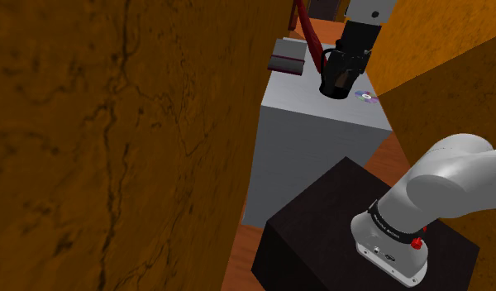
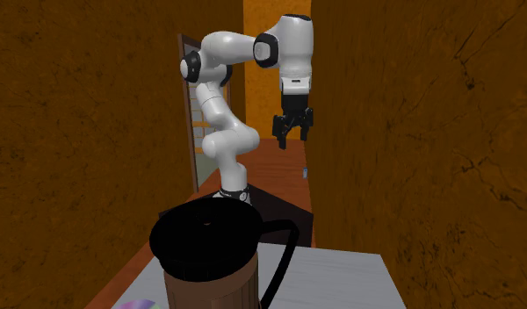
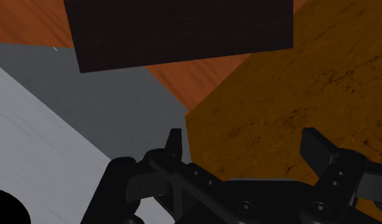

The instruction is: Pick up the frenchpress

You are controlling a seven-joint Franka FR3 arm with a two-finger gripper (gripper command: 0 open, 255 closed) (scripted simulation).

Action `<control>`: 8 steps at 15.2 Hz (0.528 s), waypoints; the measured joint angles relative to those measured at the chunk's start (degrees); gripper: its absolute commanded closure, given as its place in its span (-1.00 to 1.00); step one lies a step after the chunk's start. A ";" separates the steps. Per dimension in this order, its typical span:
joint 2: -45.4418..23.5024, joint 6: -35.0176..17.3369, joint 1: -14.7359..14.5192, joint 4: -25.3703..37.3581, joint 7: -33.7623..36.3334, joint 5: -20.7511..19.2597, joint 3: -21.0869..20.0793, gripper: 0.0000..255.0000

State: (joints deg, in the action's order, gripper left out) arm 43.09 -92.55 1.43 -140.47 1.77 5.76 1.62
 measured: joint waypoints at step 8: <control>-7.69 -0.12 2.51 7.36 -6.57 -4.40 5.89 -1.00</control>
State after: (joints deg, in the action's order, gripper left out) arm 35.40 -92.66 3.93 -133.11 -4.80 1.36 7.51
